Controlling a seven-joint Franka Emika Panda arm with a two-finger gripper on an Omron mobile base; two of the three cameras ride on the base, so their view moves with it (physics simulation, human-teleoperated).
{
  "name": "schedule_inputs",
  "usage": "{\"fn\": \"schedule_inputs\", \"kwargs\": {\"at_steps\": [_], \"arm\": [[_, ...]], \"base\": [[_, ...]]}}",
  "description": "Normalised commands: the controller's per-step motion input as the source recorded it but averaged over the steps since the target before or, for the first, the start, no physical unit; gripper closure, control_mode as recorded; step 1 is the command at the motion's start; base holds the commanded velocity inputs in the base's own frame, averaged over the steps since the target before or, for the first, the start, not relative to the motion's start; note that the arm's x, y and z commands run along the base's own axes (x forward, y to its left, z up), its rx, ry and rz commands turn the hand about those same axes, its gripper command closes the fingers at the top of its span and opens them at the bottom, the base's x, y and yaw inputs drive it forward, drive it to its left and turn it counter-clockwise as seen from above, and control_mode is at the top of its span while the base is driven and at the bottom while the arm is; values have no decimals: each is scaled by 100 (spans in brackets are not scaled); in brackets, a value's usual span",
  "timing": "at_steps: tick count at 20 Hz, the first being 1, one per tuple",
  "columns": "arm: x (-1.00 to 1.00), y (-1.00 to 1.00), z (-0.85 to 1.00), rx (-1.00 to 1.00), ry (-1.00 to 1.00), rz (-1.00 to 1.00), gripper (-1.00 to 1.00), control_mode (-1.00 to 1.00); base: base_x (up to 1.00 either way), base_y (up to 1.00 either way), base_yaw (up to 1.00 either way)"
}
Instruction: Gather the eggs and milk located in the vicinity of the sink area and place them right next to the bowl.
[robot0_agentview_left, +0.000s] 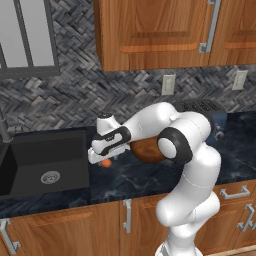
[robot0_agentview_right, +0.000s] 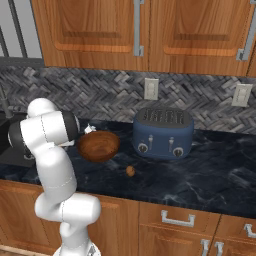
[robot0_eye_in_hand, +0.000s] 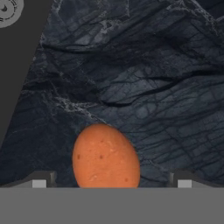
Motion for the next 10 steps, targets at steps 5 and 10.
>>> {"fn": "schedule_inputs", "kwargs": {"at_steps": [5,10], "arm": [[0,0,-6,0,0,0,-100,-100],[6,2,-8,0,0,0,-100,-100]], "base": [[0,0,0],[0,0,0]]}}
